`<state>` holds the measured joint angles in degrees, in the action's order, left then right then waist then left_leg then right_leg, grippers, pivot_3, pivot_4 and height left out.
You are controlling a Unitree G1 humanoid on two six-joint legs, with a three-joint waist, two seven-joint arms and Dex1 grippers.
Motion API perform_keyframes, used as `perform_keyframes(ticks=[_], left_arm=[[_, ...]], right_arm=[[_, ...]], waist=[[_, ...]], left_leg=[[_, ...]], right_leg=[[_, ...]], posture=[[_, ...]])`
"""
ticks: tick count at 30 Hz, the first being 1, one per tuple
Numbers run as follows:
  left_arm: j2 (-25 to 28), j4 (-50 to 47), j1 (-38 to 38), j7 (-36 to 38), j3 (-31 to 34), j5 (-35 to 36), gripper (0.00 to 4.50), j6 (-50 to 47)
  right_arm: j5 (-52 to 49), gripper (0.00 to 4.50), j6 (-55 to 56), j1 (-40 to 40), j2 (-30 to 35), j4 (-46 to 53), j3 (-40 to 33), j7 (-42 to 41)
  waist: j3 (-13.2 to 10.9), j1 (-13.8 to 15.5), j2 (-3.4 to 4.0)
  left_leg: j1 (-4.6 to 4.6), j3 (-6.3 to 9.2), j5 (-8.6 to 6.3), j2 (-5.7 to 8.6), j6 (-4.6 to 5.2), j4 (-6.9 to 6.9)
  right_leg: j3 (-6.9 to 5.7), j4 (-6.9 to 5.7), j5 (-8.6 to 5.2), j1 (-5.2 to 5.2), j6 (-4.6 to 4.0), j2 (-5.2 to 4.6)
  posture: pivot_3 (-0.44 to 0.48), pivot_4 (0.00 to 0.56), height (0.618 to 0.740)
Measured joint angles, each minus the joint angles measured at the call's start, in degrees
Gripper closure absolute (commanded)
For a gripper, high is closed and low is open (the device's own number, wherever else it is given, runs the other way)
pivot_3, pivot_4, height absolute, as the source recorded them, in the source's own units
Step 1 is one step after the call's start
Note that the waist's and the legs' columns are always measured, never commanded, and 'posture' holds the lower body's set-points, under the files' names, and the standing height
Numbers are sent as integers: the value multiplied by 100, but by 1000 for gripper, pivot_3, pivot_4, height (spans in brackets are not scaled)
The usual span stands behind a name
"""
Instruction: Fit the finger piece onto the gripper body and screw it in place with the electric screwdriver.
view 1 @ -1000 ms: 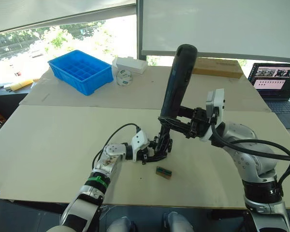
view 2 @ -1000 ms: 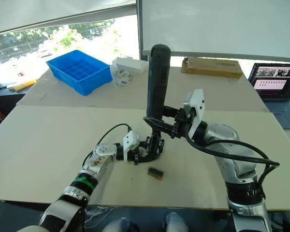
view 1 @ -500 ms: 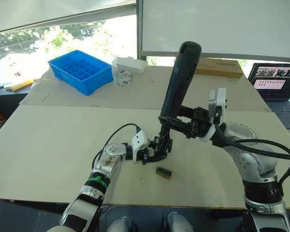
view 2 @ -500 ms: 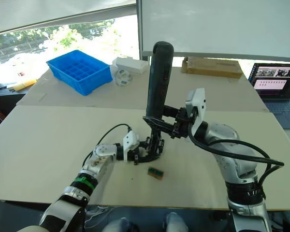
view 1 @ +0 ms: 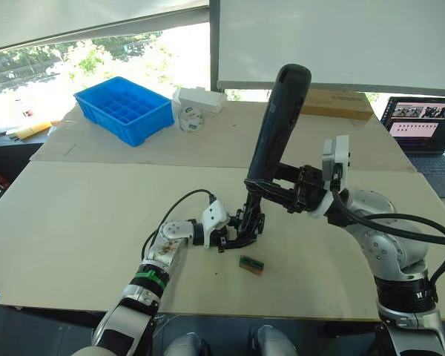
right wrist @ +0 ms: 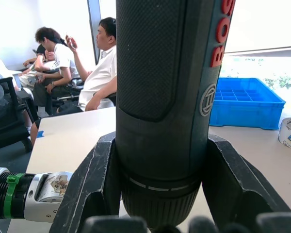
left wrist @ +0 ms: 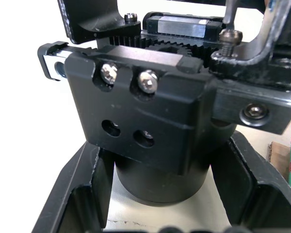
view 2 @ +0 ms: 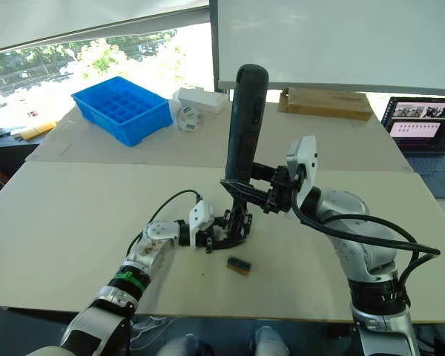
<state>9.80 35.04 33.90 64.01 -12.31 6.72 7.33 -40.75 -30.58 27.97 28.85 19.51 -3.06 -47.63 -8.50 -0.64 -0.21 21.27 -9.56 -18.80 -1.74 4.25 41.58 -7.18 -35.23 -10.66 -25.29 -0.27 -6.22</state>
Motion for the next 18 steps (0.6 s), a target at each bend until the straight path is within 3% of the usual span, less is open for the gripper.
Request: perform_keyframes(ticks=[18], left_arm=[[1, -17, -14, -4, 0, 0, 2142, 0]], right_arm=[[12, 2581, -11, 0, 0, 16, 39, 59]], waist=[[0, 0, 0]], left_leg=[[0, 0, 0, 0, 0, 0]], right_leg=[[0, 0, 0, 0, 0, 0]], posture=[[0, 150, 740]])
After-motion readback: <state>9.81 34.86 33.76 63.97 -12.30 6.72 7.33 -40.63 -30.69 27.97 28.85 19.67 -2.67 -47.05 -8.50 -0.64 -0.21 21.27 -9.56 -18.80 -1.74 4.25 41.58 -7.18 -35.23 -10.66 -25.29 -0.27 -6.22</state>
